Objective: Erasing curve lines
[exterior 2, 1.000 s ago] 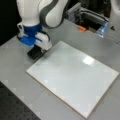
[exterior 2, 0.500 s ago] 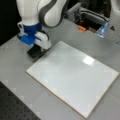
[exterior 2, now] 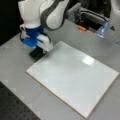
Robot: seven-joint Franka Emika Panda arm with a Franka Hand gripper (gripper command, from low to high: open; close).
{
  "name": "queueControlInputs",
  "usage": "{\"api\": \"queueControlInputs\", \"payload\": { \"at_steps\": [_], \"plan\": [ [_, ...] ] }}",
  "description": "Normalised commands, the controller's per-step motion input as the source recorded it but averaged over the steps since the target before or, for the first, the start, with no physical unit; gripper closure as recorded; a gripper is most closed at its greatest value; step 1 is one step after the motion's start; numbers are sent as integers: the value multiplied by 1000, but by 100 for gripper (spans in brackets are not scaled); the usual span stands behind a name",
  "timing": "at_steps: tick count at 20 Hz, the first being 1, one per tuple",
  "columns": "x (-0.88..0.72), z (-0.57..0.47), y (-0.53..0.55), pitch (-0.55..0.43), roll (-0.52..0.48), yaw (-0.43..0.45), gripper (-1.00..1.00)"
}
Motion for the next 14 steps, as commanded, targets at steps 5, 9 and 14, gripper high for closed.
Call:
{"api": "queueControlInputs", "payload": {
  "at_steps": [5, 9, 14],
  "plan": [
    [-98, -121, 10, -143, -23, -157, 100],
    [-170, -58, -64, -132, -33, -146, 100],
    [-211, -28, -1, -119, -32, -134, 100]
  ]
}}
